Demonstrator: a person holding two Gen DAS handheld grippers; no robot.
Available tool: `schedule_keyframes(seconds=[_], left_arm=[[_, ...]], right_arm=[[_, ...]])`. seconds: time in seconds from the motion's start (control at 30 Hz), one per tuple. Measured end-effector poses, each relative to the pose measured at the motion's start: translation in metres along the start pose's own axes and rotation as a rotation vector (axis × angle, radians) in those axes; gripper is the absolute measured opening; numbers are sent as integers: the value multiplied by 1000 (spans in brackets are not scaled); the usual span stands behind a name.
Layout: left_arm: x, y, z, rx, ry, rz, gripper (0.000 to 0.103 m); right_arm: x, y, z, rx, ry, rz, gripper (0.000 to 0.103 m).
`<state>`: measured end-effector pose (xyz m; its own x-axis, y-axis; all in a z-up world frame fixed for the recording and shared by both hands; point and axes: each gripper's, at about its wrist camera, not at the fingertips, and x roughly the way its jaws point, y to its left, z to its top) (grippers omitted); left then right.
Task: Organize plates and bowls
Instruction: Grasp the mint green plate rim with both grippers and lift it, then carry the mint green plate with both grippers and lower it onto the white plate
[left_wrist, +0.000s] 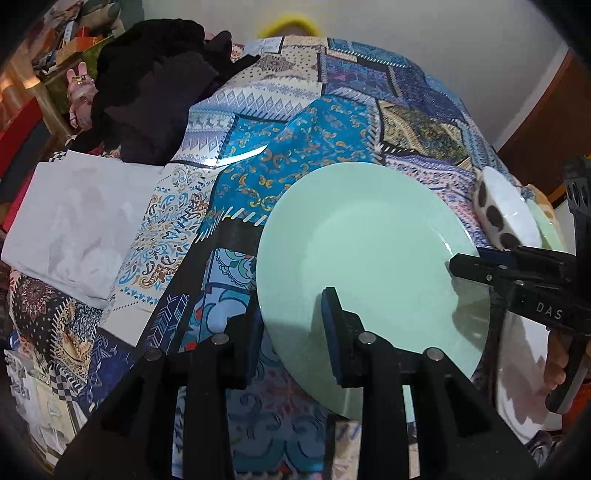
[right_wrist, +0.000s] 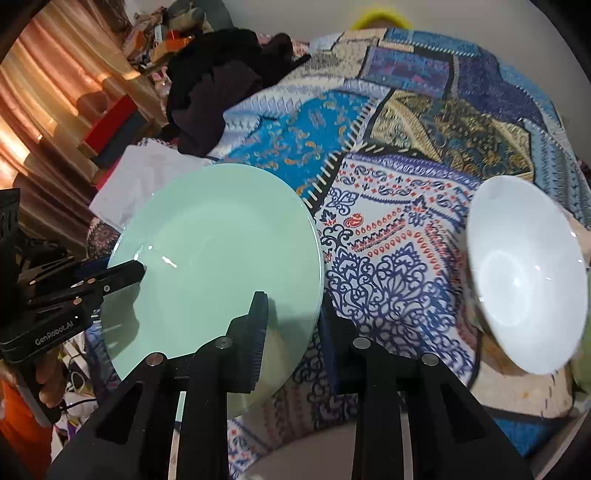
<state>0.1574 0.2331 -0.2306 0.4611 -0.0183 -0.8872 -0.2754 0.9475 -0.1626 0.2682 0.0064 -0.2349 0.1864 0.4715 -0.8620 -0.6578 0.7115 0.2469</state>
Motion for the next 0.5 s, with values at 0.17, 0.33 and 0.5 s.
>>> schedule_keyframes(seconds=[0.17,0.33,0.5], left_arm=[[-24,-12,-1,13,-34,-4,30],[-49,-27,-6,37,-62,-16,30],[-71,-47,-12,62,-87,-19,30]], right_arm=[[-29,2,-8,0,-53,-2,24],[-56,2,-18,4,-97,-13,24],[-78,0,-32,16,-127,-19,24]])
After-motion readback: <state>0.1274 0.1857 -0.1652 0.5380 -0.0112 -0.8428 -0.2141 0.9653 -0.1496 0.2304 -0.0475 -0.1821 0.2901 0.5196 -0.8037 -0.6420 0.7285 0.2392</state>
